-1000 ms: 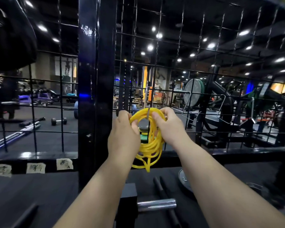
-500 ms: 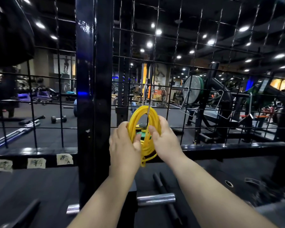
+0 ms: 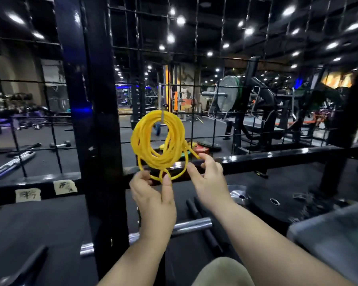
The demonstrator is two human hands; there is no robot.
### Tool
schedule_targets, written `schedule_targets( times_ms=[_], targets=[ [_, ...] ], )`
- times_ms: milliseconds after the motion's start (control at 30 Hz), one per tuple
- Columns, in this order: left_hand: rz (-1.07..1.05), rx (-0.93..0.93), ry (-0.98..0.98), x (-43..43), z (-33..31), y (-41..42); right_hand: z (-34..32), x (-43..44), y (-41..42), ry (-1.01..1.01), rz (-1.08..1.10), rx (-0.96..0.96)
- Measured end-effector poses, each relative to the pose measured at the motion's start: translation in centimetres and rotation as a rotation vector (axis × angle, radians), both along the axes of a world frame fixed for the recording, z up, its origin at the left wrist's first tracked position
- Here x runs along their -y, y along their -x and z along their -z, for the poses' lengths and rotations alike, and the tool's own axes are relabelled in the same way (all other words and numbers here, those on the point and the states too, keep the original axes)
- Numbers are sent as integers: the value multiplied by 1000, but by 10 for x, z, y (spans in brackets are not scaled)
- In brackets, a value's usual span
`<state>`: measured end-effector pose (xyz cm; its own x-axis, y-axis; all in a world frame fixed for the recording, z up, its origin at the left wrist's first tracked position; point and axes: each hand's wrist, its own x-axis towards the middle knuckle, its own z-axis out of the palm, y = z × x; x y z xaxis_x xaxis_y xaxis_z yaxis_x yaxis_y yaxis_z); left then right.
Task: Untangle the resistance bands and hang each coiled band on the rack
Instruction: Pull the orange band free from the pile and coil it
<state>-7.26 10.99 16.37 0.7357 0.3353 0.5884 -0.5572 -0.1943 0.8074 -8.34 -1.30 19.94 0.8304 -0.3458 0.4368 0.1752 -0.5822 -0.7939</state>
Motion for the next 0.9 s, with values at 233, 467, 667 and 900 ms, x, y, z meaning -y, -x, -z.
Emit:
schedule_targets(
  times_ms=[233, 467, 667, 900],
  targets=[
    [192, -105, -39, 47, 12, 7, 16, 39, 13, -40, 93, -85],
    [436, -239, -165, 123, 25, 23, 44, 122, 58, -104, 301, -140],
    [771, -266, -389, 256, 42, 66, 76, 220, 136, -142, 604, -183],
    [1153, -334, -621, 419, 77, 163, 118, 324, 266, -163, 1029, -258]
  ],
)
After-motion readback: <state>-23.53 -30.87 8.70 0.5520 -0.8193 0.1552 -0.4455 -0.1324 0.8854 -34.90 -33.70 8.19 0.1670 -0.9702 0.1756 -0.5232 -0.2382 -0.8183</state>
